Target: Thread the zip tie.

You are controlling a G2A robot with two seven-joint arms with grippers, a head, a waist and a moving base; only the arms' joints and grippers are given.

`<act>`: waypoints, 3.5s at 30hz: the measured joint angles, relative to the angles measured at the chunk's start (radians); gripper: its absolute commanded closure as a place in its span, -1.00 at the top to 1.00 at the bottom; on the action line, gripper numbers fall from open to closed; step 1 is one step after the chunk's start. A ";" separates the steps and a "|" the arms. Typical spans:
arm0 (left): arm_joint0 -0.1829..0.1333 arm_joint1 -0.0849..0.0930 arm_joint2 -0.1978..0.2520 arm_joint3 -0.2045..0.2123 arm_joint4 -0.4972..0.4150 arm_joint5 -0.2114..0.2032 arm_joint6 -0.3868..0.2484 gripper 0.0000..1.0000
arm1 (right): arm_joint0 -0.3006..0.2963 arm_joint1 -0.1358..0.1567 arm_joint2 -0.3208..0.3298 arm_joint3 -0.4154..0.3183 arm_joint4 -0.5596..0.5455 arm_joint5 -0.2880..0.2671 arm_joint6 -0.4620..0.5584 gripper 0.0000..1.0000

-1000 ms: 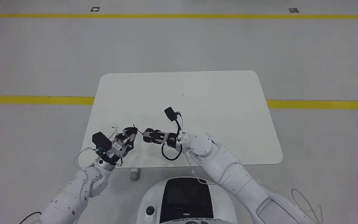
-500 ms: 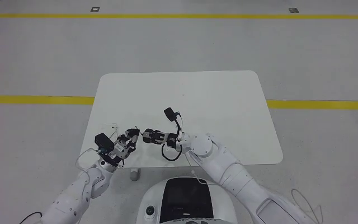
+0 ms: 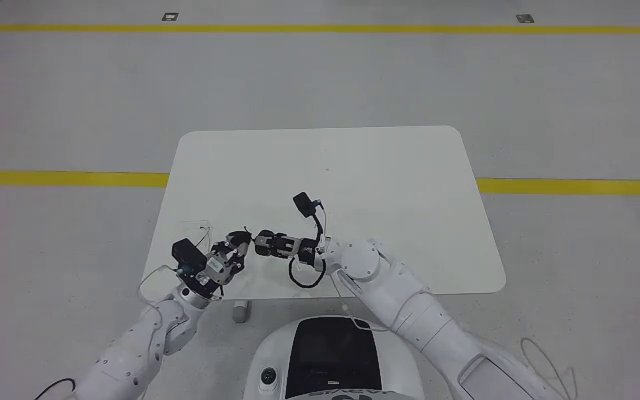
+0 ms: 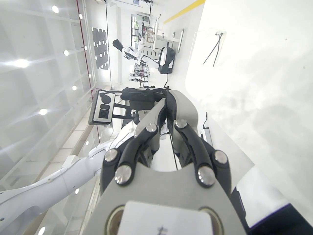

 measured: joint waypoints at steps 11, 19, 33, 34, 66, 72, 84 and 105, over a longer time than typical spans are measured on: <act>-0.003 0.000 0.007 0.004 0.004 0.000 -0.004 -1.00 | -0.002 0.000 0.001 -0.001 -0.001 -0.002 -0.006 -1.00; -0.005 -0.002 0.003 0.009 -0.001 0.000 -0.006 0.24 | -0.002 0.000 0.002 0.003 0.000 0.002 -0.005 -1.00; 0.002 -0.004 -0.012 0.007 -0.008 0.000 0.015 1.00 | 0.006 -0.003 0.002 0.020 0.017 0.004 -0.001 -1.00; 0.003 -0.004 -0.016 0.008 -0.014 0.002 0.018 1.00 | 0.007 -0.003 0.003 0.022 0.023 0.006 0.003 -1.00; -0.071 -0.036 0.010 0.194 0.181 0.107 0.361 1.00 | -0.003 0.006 0.098 0.075 0.381 -0.041 0.242 -1.00; -0.076 -0.042 0.013 0.194 0.188 0.146 0.324 1.00 | -0.017 0.004 0.097 0.061 0.420 -0.015 0.249 -1.00; -0.121 -0.062 0.046 0.321 0.297 0.228 0.477 1.00 | 0.040 -0.022 0.069 0.140 0.610 0.140 0.323 -1.00; -0.119 -0.073 0.066 0.292 0.283 0.218 0.440 1.00 | 0.029 -0.032 0.058 0.111 0.650 0.167 0.269 -1.00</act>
